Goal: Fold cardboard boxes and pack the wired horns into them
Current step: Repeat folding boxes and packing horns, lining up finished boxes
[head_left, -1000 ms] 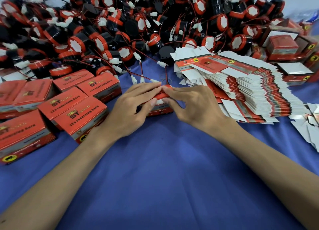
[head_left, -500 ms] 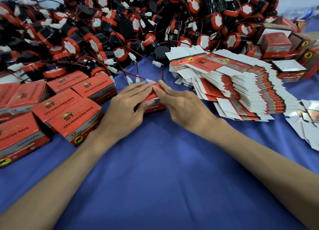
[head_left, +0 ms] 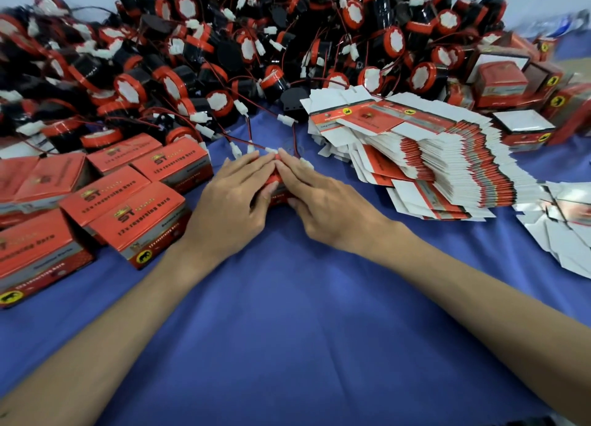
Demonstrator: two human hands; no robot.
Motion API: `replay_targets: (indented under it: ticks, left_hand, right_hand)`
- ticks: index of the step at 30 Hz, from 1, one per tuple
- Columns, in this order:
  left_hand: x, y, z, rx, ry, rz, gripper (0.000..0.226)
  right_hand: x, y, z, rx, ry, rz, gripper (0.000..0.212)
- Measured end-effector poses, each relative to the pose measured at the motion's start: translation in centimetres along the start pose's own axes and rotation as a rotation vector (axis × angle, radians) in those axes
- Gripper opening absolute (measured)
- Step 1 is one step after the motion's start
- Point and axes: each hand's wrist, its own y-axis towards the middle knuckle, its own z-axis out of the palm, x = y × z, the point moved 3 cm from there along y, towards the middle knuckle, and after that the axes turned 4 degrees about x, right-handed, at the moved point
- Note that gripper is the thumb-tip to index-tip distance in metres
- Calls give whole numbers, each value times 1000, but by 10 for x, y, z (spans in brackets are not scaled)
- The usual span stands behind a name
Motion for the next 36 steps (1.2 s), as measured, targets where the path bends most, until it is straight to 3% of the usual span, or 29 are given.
replay_targets:
  ticks: [5,11,16,20,24,27,32,34,36]
  left_hand:
    - [1,-2,-6,-82,255,17,32]
    - [5,-3,-6,-115,364,33,27]
    - [7,-3,-4,-74,304,78,35]
    - [10,-4,-5,-38,489,-102,32]
    - [6,-5,-1,5,599,-161,24]
    - [9,-4,-3,34,554,-163,28]
    - [2,0,-5,-20,306,49,26]
    - [0,1,-3,8,289,71,25]
    - [0,0,-3,29,320,0,26]
  right_hand:
    - [-3,1,-7,14,-189,7,55]
    - [-21,0,-34,-303,-377,217,33]
    - [-66,-10,-54,-141,-494,637,55]
    - [-91,-17,-57,23,-505,840,63]
    - [-85,-7,-57,-105,-603,727,38]
    - [-78,-3,-58,-118,-631,668,24]
    - [-72,-7,-63,-197,-592,641,23]
    - [-68,-10,-63,-322,-548,540,25]
    - [-58,-13,-66,-529,-517,318,21]
